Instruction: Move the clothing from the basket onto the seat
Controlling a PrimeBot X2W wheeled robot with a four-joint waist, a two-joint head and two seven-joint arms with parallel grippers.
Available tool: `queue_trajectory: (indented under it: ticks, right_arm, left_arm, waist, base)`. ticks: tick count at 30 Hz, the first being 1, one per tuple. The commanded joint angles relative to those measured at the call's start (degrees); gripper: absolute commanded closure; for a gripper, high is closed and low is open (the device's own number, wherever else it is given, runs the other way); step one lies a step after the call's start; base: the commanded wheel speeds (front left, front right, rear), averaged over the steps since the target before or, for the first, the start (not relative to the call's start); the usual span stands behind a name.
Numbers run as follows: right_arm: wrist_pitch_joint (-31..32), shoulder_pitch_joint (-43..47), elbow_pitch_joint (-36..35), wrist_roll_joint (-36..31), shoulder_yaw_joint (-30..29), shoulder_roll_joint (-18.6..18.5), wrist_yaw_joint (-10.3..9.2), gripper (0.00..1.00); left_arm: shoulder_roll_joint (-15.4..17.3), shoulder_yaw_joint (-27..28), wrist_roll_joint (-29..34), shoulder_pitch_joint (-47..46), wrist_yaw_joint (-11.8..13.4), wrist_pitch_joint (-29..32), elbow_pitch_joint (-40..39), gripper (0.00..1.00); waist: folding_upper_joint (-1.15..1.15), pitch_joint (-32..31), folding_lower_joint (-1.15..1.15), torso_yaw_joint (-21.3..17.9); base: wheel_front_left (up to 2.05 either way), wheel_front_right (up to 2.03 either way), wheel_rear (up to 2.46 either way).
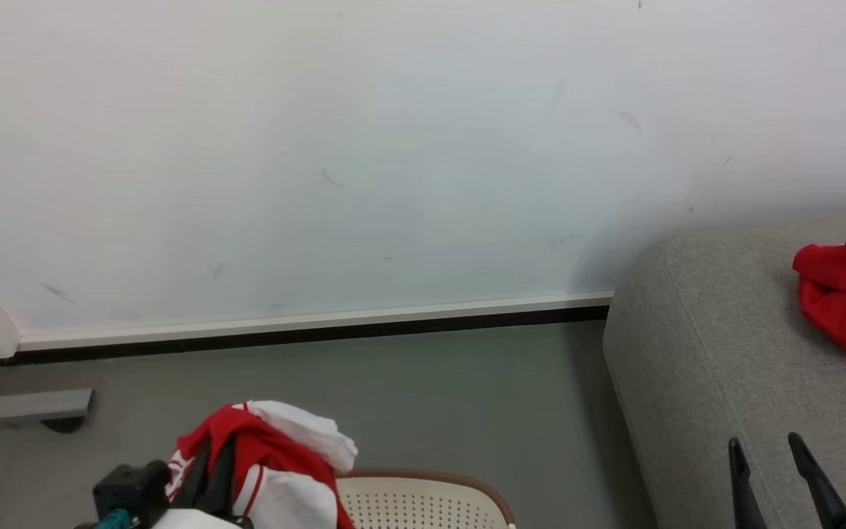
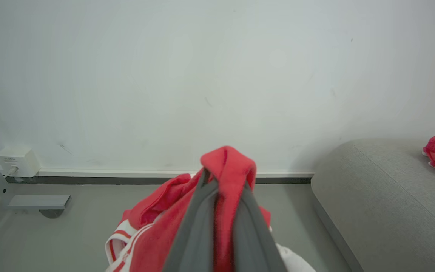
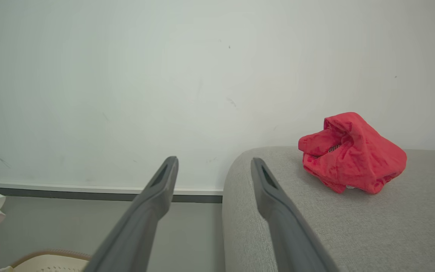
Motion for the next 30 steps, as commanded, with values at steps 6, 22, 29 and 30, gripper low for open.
queue_trajectory:
  ticks: [6,22,29,30]
  right_arm:
    - [0.09,0.98,0.6,0.19,0.86,0.23,-0.18,0.0]
    - [0.09,-1.81,-0.85,0.59,6.59,-1.54,-0.18,0.0]
    - [0.09,-3.88,-3.13,2.0,12.97,-3.87,-0.18,0.0]
    - [0.09,-4.21,-3.53,1.96,13.99,-4.25,-0.18,0.0]
  left_arm:
    - [1.09,0.1,0.74,1.53,0.78,0.69,-1.5,1.0]
    - [1.47,-2.4,1.33,-0.79,-0.12,2.27,-7.03,1.0]
    - [0.39,-7.4,2.42,-4.88,-3.13,5.19,-10.69,1.0]
    - [0.06,-8.23,2.55,-5.59,-3.58,5.52,-11.0,1.0]
  waist:
    - [0.0,-0.33,0.01,0.17]
    - [0.0,0.26,0.01,0.51]
    - [0.0,0.43,0.01,-0.15]
    - [0.0,0.47,0.01,-0.34]
  base:
    - [0.0,0.0,0.0]
    - [0.0,0.0,0.0]
    - [0.0,0.0,0.0]
    - [0.0,0.0,0.0]
